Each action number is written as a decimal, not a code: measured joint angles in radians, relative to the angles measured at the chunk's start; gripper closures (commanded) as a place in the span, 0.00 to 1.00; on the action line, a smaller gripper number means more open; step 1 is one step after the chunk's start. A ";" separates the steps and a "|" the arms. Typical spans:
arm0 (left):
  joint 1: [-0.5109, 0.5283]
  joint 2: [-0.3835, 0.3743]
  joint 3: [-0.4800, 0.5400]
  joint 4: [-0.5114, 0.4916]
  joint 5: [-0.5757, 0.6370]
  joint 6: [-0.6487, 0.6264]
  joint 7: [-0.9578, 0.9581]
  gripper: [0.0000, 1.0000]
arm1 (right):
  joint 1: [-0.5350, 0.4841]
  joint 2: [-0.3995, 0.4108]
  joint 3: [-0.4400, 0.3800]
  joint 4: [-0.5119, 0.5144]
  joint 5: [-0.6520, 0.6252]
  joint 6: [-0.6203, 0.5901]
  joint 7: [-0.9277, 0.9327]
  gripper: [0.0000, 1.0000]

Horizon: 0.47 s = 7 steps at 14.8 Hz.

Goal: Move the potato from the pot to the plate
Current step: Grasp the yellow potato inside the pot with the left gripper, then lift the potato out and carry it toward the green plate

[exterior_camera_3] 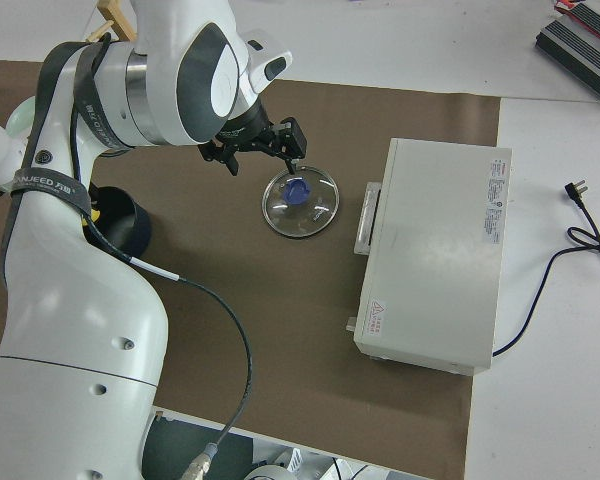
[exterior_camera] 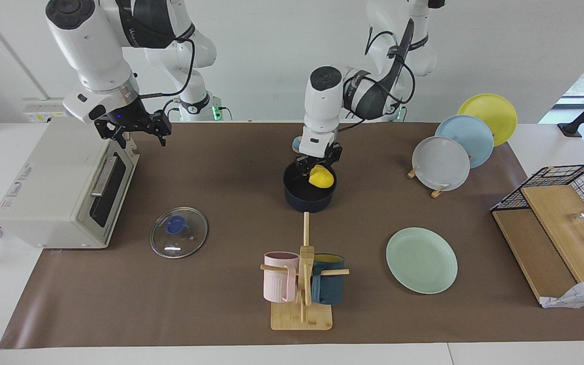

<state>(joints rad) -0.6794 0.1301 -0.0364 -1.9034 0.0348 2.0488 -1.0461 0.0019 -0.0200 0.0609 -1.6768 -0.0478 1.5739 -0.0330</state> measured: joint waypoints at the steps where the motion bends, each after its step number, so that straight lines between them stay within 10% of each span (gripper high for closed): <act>1: 0.013 -0.007 0.001 0.032 -0.008 -0.042 0.027 1.00 | 0.000 0.000 0.000 0.000 0.000 0.000 0.000 0.00; 7: 0.214 0.019 0.007 0.238 -0.054 -0.204 0.381 1.00 | 0.000 0.000 0.000 0.000 0.000 0.000 0.000 0.00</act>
<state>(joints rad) -0.4658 0.1493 -0.0294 -1.6658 -0.0189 1.8444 -0.6653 0.0019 -0.0200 0.0609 -1.6768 -0.0478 1.5739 -0.0330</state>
